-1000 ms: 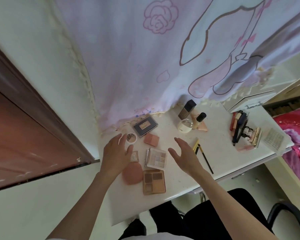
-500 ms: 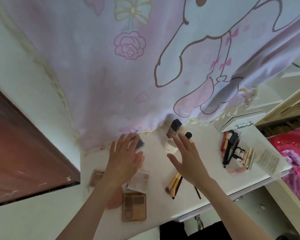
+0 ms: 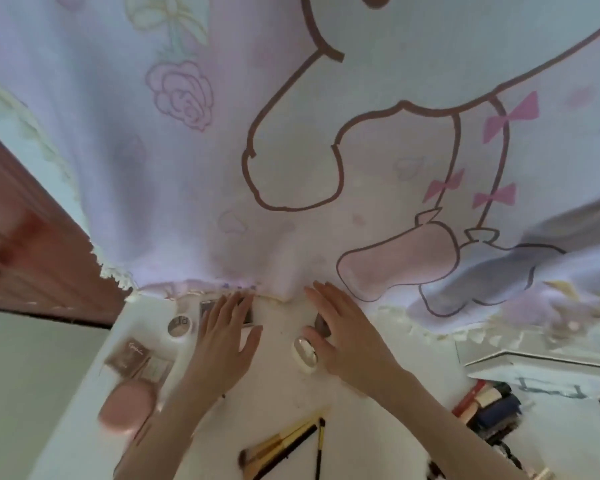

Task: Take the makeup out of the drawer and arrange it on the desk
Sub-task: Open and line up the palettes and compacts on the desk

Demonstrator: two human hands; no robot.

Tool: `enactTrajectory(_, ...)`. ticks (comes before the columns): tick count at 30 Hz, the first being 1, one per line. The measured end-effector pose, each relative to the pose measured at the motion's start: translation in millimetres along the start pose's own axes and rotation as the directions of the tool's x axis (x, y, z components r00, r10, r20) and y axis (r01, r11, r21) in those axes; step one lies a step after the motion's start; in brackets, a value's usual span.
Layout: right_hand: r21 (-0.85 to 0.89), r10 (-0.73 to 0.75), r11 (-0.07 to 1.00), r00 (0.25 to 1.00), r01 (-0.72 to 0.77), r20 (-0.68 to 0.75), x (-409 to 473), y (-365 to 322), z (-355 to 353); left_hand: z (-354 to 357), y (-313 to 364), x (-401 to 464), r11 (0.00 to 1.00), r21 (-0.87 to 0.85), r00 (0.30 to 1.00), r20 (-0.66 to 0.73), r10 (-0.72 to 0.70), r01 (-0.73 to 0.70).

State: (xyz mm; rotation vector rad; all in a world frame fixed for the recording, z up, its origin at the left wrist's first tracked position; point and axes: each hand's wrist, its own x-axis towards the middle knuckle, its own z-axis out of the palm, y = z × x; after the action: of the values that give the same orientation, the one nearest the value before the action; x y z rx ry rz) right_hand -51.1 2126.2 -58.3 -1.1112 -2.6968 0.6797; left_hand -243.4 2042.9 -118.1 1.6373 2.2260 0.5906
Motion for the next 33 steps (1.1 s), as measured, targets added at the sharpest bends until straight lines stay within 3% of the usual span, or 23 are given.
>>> enactTrajectory(5, -0.113, -0.152, 0.980, 0.985, 0.161, 0.085, 14.5, 5.6, 0.0, 15.4, -18.1, 7.6, 0.993, 0.107, 0.998, -0.028, -0.047, 0.050)
enactTrajectory(9, -0.223, -0.219, 0.946, 0.971, 0.236, 0.098, 27.9, 8.5, 9.2, 25.6, -41.6, 25.7, 0.978, 0.205, 0.998, 0.037, -0.058, 0.049)
enactTrajectory(14, -0.350, -0.262, 0.900, 0.964, 0.259, 0.040, 41.9, 18.2, 27.4, 45.9, -67.5, 59.3, 0.929, 0.367, 0.987, 0.159, -0.009, -0.051)
enactTrajectory(18, -0.340, -0.296, 0.907, 0.950, 0.246, -0.101, 28.0, 24.6, 41.8, 59.0, -79.6, 71.8, 0.932, 0.358, 0.972, 0.235, -0.030, -0.057)
enactTrajectory(25, -0.226, -0.314, 0.941, 0.901, 0.252, -0.301, -26.5, 27.4, 56.9, 57.9, -75.3, 62.1, 0.932, 0.348, 0.994, 0.066, 0.085, -0.103)
enactTrajectory(30, -0.179, -0.252, 0.962, 0.915, 0.204, -0.314, -41.6, 22.1, 64.4, 52.2, -71.7, 51.9, 0.925, 0.368, 0.991, -0.054, 0.123, -0.095)
enactTrajectory(33, -0.139, -0.239, 0.969, 0.921, 0.205, -0.307, -42.2, 14.2, 68.7, 44.4, -63.5, 42.7, 0.985, 0.133, 0.970, -0.202, 0.133, -0.108)
